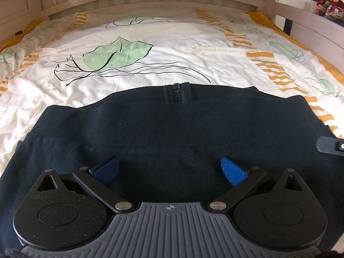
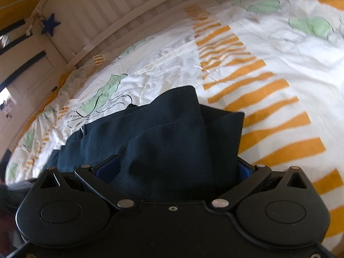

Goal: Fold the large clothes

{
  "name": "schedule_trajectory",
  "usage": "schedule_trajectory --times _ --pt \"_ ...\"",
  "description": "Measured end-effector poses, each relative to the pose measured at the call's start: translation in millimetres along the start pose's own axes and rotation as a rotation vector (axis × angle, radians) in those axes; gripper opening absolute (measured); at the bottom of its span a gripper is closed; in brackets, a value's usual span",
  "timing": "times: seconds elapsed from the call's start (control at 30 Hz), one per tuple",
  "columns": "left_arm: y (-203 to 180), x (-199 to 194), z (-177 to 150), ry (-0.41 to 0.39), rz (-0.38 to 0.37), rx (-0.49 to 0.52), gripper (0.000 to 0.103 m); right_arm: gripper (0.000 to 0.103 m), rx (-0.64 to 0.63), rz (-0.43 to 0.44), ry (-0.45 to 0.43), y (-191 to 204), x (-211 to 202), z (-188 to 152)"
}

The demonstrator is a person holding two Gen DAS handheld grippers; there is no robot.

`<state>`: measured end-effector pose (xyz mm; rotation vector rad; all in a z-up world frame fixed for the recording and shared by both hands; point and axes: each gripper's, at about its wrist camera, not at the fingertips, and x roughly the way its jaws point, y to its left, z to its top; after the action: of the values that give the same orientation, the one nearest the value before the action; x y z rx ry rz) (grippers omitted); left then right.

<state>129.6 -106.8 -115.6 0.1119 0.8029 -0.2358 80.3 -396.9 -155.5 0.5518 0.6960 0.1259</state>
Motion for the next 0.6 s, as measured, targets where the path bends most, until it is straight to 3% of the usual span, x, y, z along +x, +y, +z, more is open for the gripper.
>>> schedule_trajectory --times 0.3,0.47,0.6 --pt "-1 1 0 -0.008 0.002 0.002 0.103 0.103 0.212 0.065 0.219 -7 -21 -7" --pt "0 -6 1 -0.015 0.008 -0.015 0.1 0.103 0.248 0.101 0.198 -15 -19 -15" --pt "1 -35 -6 -0.04 -0.002 -0.046 0.084 0.103 0.297 0.143 0.172 -22 -18 -17"
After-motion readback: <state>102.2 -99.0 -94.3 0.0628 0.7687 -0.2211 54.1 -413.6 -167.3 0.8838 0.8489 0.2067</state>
